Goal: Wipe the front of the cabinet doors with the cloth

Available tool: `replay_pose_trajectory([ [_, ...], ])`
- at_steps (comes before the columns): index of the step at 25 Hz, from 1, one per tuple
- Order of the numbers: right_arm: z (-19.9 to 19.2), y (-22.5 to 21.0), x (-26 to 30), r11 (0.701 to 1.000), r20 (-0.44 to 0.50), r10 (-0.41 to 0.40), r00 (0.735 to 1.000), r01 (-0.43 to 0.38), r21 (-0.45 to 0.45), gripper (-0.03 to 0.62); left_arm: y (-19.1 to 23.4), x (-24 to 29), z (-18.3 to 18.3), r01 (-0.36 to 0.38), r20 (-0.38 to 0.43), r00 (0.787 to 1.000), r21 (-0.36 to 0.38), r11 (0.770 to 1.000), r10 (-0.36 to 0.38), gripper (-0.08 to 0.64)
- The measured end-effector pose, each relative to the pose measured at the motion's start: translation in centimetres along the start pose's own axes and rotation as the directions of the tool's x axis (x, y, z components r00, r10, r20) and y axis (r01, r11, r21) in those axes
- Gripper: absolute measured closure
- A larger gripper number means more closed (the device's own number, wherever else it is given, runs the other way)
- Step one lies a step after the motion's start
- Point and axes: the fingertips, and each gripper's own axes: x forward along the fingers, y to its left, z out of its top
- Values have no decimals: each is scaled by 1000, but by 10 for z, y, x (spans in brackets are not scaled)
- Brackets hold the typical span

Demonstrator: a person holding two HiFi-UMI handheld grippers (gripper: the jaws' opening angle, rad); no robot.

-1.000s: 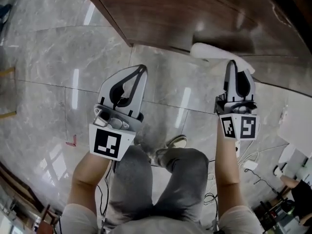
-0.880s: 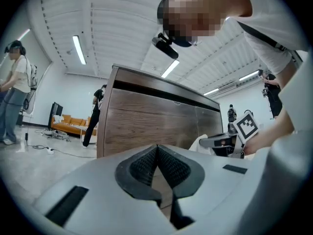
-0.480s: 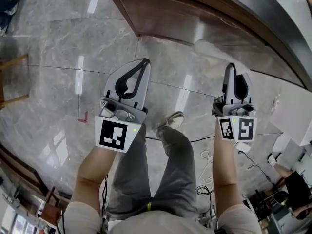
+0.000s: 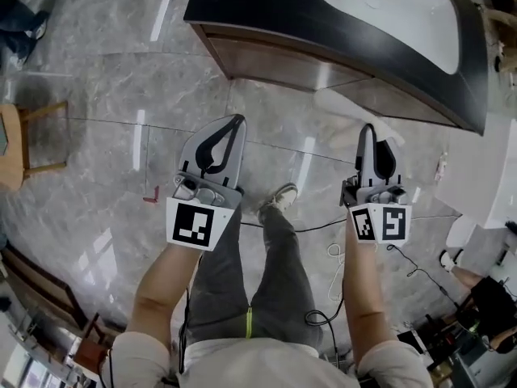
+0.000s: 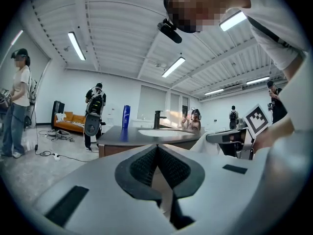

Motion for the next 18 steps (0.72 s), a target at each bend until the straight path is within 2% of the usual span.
replay_pose_trajectory([
  [4, 75, -9, -31, 999, 42, -27, 999, 29, -44, 540, -17, -11, 64, -12, 47, 999, -14, 1000, 13, 543],
  [9, 156, -6, -82, 998, 57, -62, 996, 64, -22, 540, -34, -39, 150, -12, 80, 997, -15, 1000, 13, 543],
  [14, 230, 12, -123, 998, 92, -66, 994, 67, -4, 540, -42, -62, 236, -19, 146, 989, 7, 1000, 18, 543],
  [18, 293, 29, -150, 999, 156, -41, 987, 41, 3, 540, -61, -80, 306, 16, 215, 976, 40, 999, -24, 543],
])
